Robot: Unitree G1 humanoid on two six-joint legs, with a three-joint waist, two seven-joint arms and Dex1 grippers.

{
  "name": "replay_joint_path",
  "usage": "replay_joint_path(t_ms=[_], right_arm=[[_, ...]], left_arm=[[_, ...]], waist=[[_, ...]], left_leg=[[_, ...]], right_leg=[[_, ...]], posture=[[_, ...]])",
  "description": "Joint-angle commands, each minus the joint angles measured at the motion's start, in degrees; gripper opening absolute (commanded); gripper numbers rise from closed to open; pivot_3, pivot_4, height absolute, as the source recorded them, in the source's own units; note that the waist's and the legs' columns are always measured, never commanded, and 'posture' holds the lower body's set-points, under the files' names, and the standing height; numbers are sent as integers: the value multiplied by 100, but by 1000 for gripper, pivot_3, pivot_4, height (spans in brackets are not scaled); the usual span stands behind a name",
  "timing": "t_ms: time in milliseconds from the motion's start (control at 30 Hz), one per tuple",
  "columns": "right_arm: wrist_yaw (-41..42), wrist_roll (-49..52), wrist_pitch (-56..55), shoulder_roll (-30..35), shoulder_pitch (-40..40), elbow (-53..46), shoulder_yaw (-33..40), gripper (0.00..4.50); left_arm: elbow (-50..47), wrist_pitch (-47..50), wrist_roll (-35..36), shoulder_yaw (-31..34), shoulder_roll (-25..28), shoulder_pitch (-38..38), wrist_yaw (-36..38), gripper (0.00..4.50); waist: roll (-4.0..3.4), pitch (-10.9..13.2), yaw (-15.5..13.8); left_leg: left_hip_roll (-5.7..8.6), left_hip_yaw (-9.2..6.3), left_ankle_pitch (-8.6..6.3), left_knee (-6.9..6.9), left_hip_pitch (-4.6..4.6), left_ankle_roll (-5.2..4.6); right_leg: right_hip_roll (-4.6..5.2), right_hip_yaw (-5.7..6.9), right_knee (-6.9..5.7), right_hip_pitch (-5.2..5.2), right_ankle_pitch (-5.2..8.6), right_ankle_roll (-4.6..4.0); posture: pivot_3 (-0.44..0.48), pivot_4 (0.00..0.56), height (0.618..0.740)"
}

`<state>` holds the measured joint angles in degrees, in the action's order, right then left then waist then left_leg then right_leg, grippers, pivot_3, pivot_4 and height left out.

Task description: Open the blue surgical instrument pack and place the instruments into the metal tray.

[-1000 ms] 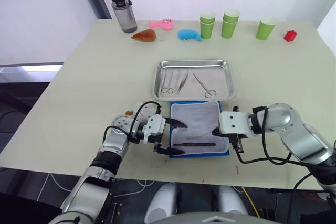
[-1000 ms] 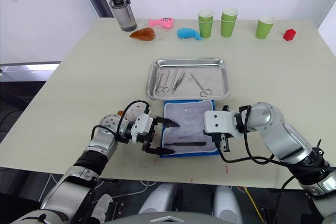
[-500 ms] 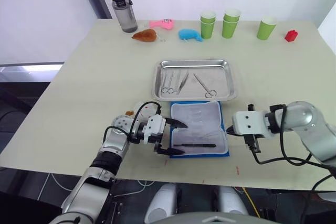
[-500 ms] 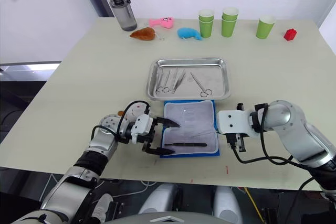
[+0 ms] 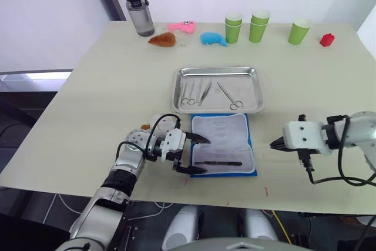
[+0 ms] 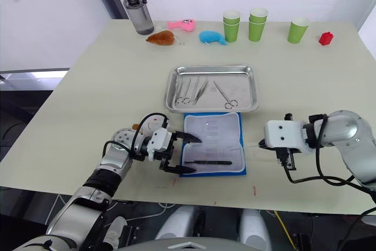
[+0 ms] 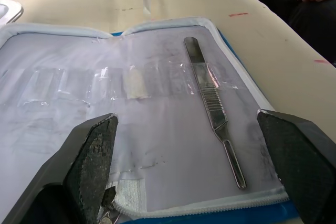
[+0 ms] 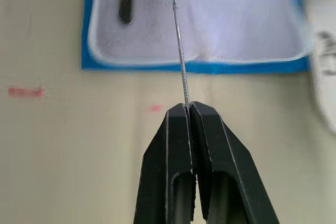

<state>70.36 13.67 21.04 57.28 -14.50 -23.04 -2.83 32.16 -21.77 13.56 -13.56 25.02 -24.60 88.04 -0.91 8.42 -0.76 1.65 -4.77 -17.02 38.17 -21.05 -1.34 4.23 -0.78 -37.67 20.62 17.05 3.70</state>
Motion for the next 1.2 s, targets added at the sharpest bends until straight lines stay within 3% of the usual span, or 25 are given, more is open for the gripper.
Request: replay_joint_path(t_ms=[33,233,500,900,1200], right_arm=[[-329,479,280,-390,-148,-20,269,41],[-1075,792,611,-1398,-540,270,212,41],[-2298,427,1362,-2234,-1345,887,-80,41],[-3707,-794,1243,-3282,-2846,3466,-624,41],[-3964,-1127,950,-3918,-3482,5129,-731,41]], left_arm=[[464,68,-411,-302,-39,266,-34,4500],[509,37,-416,-294,-37,254,-31,4500],[500,24,-414,-279,-14,288,-40,4500],[518,-3,-418,-266,-10,290,-74,4500],[341,70,-403,-258,28,368,-134,4500]], waist=[[1,0,-2],[-7,-1,-1],[-25,-11,-4],[-47,-23,26],[-55,-22,74]], left_leg=[[-2,-3,0,0,0,0],[3,-4,0,-2,-2,0],[8,-8,0,-2,-3,0],[10,-2,1,-5,7,0],[11,-2,3,-4,10,1]], right_leg=[[6,-5,0,-1,0,-1],[27,-6,-1,1,0,-1],[24,0,-3,2,0,-2],[-6,5,-19,6,-1,-3],[-7,4,-25,6,-1,-3]], posture=[[0,150,734],[0,150,734],[0,150,734],[0,150,734],[0,150,734]])
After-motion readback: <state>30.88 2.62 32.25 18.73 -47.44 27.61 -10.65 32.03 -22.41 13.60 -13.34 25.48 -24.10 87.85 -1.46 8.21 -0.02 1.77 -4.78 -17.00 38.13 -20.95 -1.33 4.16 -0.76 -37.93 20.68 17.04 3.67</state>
